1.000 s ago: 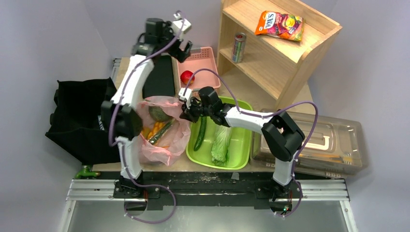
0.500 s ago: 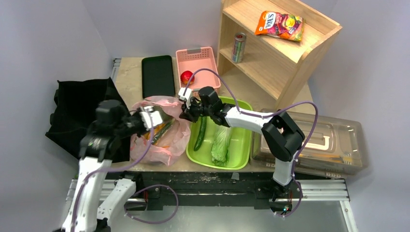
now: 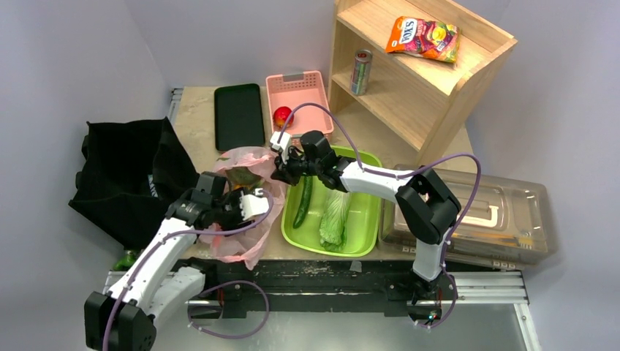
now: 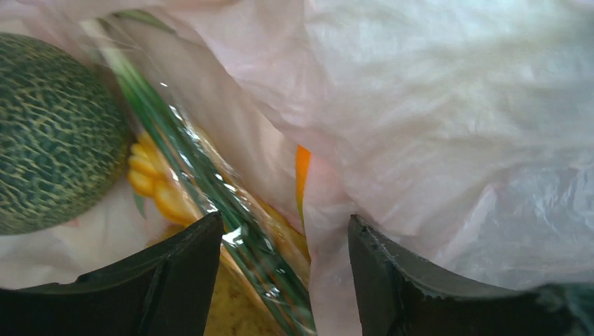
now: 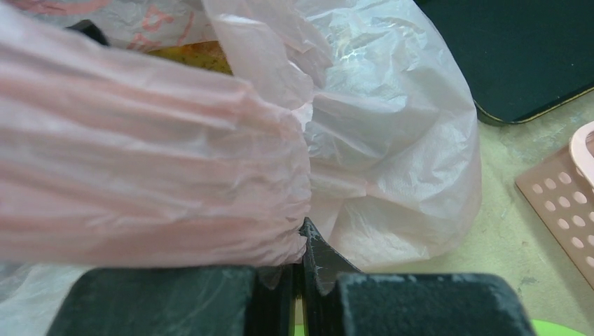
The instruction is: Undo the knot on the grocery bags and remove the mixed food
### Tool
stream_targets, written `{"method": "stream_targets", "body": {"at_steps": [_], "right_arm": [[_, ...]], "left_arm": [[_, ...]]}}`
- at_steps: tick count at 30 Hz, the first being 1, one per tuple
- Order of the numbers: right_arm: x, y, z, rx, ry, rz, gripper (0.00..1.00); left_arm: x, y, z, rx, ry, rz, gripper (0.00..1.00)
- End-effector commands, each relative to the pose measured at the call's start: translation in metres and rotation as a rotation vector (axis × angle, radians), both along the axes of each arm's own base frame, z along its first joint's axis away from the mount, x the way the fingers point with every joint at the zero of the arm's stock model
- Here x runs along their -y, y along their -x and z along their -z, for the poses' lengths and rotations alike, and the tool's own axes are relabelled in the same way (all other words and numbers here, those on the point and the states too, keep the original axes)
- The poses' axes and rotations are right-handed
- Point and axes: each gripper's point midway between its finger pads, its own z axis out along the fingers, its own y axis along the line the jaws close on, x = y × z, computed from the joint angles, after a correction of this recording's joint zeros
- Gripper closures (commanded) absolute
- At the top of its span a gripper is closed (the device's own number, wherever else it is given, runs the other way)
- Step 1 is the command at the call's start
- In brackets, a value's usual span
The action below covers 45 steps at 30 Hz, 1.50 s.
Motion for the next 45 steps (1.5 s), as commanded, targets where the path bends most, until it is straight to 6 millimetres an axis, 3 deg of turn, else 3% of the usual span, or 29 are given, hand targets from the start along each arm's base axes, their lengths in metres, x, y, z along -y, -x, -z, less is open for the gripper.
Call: {"method": "stream_targets", "body": {"at_steps": [1, 6, 12, 13, 18, 20, 22, 24, 26, 29, 34, 39, 43, 45], "right_arm": [[-0.013, -0.007, -0.028, 0.041, -0.068, -0.004, 1.0], [-0.014, -0.007, -0.029, 0.037, -0.068, -0.006, 1.0], [-0.015, -0.008, -0.03, 0.039, -0.067, -0.007, 1.0], [-0.016, -0.009, -0.03, 0.04, -0.068, -0.005, 1.0], [-0.015, -0.011, -0.031, 0.045, -0.064, 0.001, 1.0], [-0.014, -0.011, -0.03, 0.045, -0.06, 0.001, 1.0], [-0.014, -0.011, -0.03, 0.046, -0.06, 0.001, 1.0], [-0.014, -0.011, -0.03, 0.047, -0.059, -0.002, 1.0], [-0.014, -0.012, -0.03, 0.045, -0.058, -0.003, 1.0], [-0.014, -0.01, -0.028, 0.037, -0.059, -0.01, 1.0], [-0.015, -0.012, -0.029, 0.025, -0.064, -0.005, 1.0], [-0.013, -0.016, -0.029, -0.004, -0.071, 0.016, 1.0], [-0.011, -0.024, -0.032, -0.009, -0.082, 0.038, 1.0], [-0.009, -0.027, -0.032, -0.013, -0.084, 0.051, 1.0]], "left_arm": [[0.011, -0.054, -0.007, 0.144, 0.02, -0.094, 0.36], [0.006, -0.077, 0.014, 0.16, -0.032, -0.151, 0.41], [-0.002, -0.069, 0.036, 0.133, -0.108, -0.11, 0.38], [0.0, -0.063, 0.035, 0.124, -0.094, -0.098, 0.39], [0.006, -0.03, 0.018, 0.114, -0.024, -0.024, 0.66], [0.006, -0.014, 0.007, 0.115, 0.0, -0.001, 0.72], [0.006, 0.004, -0.004, 0.106, 0.03, 0.039, 0.66], [0.006, 0.012, -0.018, 0.13, 0.069, 0.029, 0.54], [0.006, 0.003, -0.036, 0.18, 0.107, -0.042, 0.51], [0.005, -0.019, -0.049, 0.195, 0.127, -0.15, 0.55], [0.005, -0.067, -0.047, 0.213, 0.109, -0.268, 0.58], [0.011, -0.087, -0.015, 0.197, 0.035, -0.201, 0.55], [0.006, -0.083, 0.016, 0.134, -0.035, -0.163, 0.37], [-0.003, -0.084, 0.029, 0.111, -0.087, -0.193, 0.36]]}}
